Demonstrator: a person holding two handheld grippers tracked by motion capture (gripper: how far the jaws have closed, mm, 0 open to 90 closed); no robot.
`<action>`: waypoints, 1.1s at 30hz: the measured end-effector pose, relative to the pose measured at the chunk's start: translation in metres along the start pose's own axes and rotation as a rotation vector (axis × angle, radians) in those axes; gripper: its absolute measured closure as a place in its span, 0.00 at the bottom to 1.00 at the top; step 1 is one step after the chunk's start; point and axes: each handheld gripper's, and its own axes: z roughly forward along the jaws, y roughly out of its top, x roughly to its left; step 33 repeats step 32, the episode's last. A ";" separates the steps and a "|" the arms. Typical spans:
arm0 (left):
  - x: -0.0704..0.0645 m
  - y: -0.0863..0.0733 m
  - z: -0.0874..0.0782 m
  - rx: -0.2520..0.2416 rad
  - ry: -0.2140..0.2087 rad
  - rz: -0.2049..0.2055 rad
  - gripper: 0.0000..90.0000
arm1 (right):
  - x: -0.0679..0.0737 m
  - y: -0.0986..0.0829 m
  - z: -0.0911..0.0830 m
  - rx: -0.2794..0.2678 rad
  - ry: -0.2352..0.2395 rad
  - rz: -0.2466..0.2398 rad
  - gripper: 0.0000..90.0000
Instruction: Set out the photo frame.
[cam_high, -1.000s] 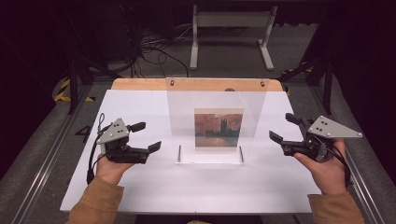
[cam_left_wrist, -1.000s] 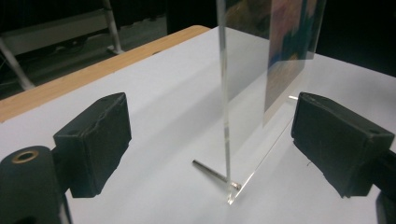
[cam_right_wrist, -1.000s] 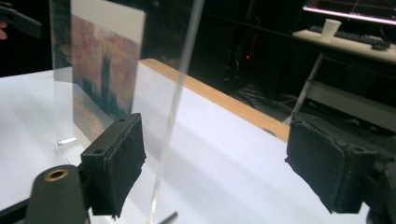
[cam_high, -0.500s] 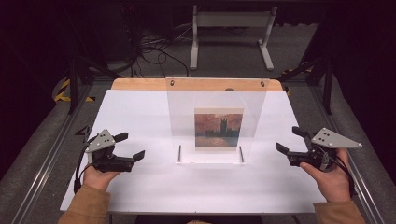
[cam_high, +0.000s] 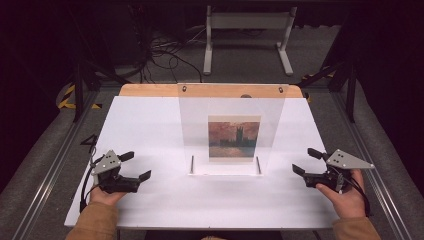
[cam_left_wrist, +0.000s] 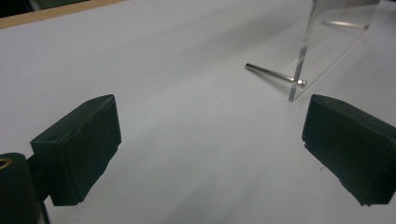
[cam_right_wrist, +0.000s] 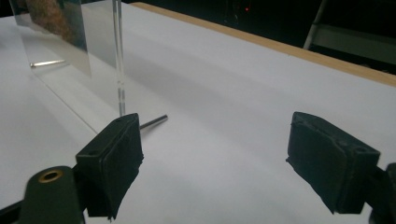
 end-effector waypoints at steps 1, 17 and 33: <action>0.000 0.000 0.001 -0.003 -0.009 -0.005 0.06 | 0.000 -0.004 0.001 0.005 0.004 0.000 0.20; 0.001 -0.010 0.004 0.022 -0.024 -0.052 0.05 | 0.010 -0.029 0.015 0.088 0.002 -0.029 0.19; 0.005 -0.011 0.005 0.023 -0.017 -0.084 0.06 | 0.008 -0.029 0.015 0.088 -0.039 0.007 0.17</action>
